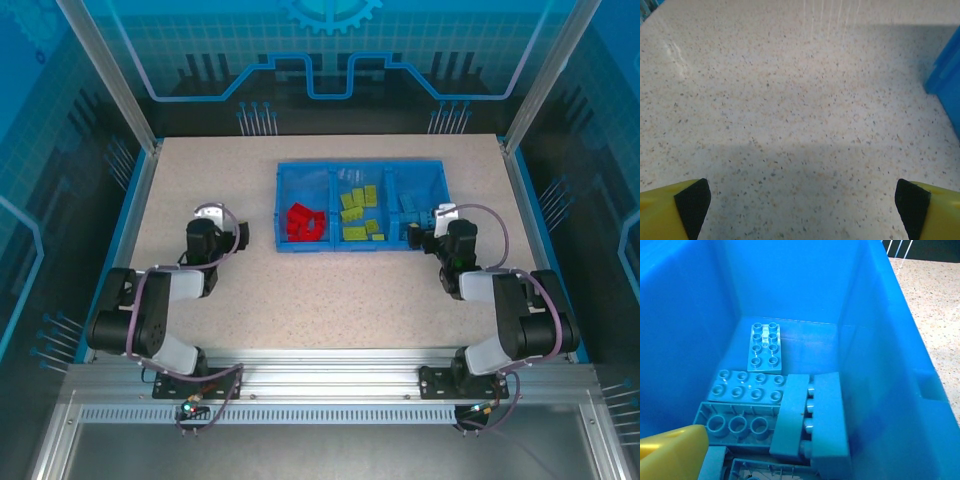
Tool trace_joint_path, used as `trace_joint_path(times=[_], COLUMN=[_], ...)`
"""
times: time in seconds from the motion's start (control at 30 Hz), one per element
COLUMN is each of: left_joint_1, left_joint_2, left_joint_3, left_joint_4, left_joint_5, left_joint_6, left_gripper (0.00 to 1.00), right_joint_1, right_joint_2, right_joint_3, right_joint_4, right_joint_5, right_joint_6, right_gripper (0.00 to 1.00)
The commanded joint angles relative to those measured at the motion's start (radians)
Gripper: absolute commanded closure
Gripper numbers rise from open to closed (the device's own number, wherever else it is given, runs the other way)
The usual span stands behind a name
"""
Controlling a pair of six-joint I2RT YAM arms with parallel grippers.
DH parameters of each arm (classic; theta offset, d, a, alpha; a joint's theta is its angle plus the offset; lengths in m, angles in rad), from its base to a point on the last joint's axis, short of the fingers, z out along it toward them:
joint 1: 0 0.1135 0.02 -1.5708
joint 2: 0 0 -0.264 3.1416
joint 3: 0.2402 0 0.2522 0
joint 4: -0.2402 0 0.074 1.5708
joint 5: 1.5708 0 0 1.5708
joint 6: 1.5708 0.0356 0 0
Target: Sort the legos into containers by color
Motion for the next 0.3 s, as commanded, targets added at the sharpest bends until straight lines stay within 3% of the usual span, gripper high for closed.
trace_joint_path(times=[0.0, 0.27], left_joint_1=[0.012, 0.011], left_joint_2=[0.014, 0.020], left_joint_3=[-0.030, -0.034], left_joint_4=[0.127, 0.147], left_joint_5=[0.082, 0.084], left_joint_6=[-0.022, -0.021], left_gripper=[0.01, 0.01], right_joint_1=[0.000, -0.004], right_joint_2=[0.010, 0.010], right_joint_3=[0.020, 0.021], right_joint_4=[0.011, 0.009], right_joint_5=[-0.063, -0.081], right_joint_6=[-0.025, -0.028], right_gripper=[0.00, 0.00])
